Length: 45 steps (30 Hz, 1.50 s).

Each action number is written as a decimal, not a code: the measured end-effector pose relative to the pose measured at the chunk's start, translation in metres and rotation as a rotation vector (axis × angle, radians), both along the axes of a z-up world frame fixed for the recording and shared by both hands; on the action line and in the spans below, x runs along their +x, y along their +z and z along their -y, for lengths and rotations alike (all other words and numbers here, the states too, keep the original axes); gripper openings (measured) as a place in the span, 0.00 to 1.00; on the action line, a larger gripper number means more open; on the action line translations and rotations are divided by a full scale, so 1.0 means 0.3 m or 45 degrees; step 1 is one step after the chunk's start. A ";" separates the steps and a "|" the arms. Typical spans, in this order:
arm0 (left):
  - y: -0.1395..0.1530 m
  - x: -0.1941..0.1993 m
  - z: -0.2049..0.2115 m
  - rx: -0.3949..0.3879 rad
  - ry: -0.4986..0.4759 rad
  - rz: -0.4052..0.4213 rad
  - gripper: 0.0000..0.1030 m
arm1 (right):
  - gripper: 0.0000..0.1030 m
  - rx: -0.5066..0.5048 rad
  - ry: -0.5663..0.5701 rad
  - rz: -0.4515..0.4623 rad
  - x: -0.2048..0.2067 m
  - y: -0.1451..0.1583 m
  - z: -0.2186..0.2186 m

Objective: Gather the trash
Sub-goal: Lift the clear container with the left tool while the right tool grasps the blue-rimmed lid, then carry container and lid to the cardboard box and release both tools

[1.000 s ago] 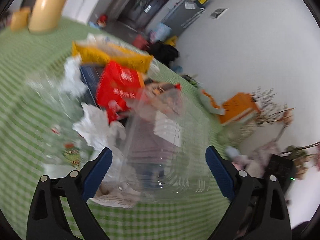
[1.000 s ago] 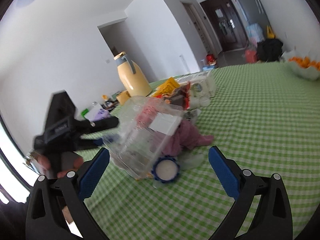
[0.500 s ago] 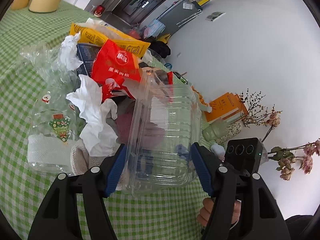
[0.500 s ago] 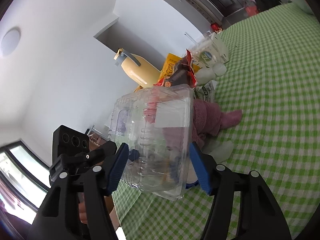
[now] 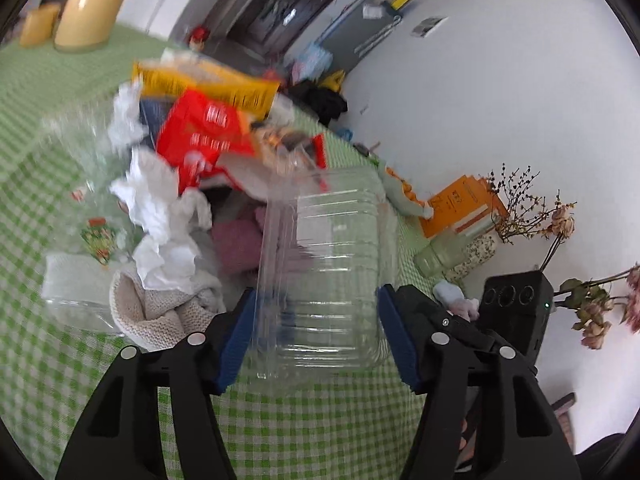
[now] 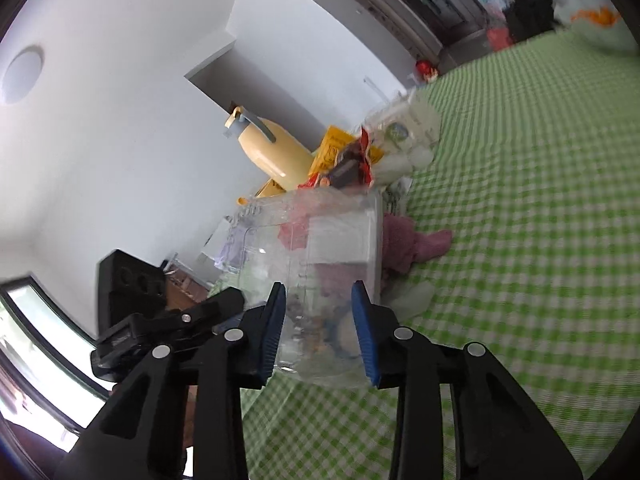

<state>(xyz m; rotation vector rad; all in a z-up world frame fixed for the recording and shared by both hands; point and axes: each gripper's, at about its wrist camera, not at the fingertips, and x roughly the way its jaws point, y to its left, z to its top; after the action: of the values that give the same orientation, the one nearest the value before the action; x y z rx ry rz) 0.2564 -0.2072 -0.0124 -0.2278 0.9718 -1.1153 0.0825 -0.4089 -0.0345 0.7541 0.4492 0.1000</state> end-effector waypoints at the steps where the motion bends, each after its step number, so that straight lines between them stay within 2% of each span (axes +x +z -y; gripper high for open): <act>1: 0.019 -0.011 -0.007 -0.008 0.007 0.028 0.56 | 0.34 -0.031 -0.013 0.008 -0.016 0.014 0.001; 5: 0.126 -0.049 -0.042 -0.037 0.113 0.159 0.56 | 0.35 -0.145 -0.115 -0.025 -0.082 0.052 0.018; 7: 0.213 -0.080 -0.087 -0.043 0.191 0.315 0.55 | 0.40 -0.240 -0.160 -0.104 -0.077 0.054 0.019; 8: 0.255 -0.103 -0.097 -0.010 0.251 0.417 0.55 | 0.45 -0.295 -0.166 -0.149 -0.072 0.051 0.007; 9: 0.295 -0.130 -0.106 0.044 0.325 0.539 0.56 | 0.56 -0.355 -0.160 -0.199 -0.063 0.043 -0.012; 10: 0.342 -0.172 -0.118 0.127 0.423 0.729 0.56 | 0.63 -0.405 -0.144 -0.247 -0.044 0.025 -0.029; 11: 0.361 -0.191 -0.121 0.159 0.464 0.800 0.56 | 0.72 -0.442 -0.116 -0.289 -0.032 0.012 -0.056; 13: 0.394 -0.215 -0.162 0.223 0.549 0.901 0.56 | 0.73 -0.481 -0.051 -0.326 0.004 -0.020 -0.102; 16: 0.403 -0.213 -0.242 0.271 0.649 0.911 0.55 | 0.73 -0.572 0.019 -0.380 0.071 -0.054 -0.174; 19: 0.390 -0.206 -0.323 0.305 0.736 0.893 0.55 | 0.73 -0.584 0.107 -0.393 0.138 -0.076 -0.223; 22: 0.364 -0.213 -0.395 0.342 0.805 0.869 0.56 | 0.73 -0.604 0.102 -0.434 0.234 -0.105 -0.235; 26: 0.329 -0.220 -0.487 0.367 0.867 0.834 0.56 | 0.52 -0.560 0.090 -0.513 0.256 -0.126 -0.213; 28: 0.320 -0.225 -0.509 0.387 0.884 0.839 0.56 | 0.52 -0.563 0.084 -0.456 0.228 -0.089 -0.222; 33: 0.318 -0.246 -0.495 0.379 0.860 0.861 0.56 | 0.52 -0.799 -0.028 -0.225 0.048 0.151 -0.242; 36: 0.333 -0.274 -0.473 0.350 0.841 0.895 0.56 | 0.52 -0.883 -0.100 -0.143 0.003 0.243 -0.244; 41: 0.345 -0.314 -0.483 0.316 0.841 0.898 0.56 | 0.52 -0.882 -0.109 -0.140 -0.007 0.262 -0.237; 45: 0.339 -0.321 -0.538 0.343 0.885 0.897 0.56 | 0.52 -0.884 -0.059 -0.118 0.052 0.264 -0.310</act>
<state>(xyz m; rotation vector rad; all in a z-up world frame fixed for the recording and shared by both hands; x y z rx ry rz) 0.1602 -0.0458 0.0893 0.0570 0.3417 -0.3561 0.0981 -0.3160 0.0447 0.0858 0.5128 -0.1331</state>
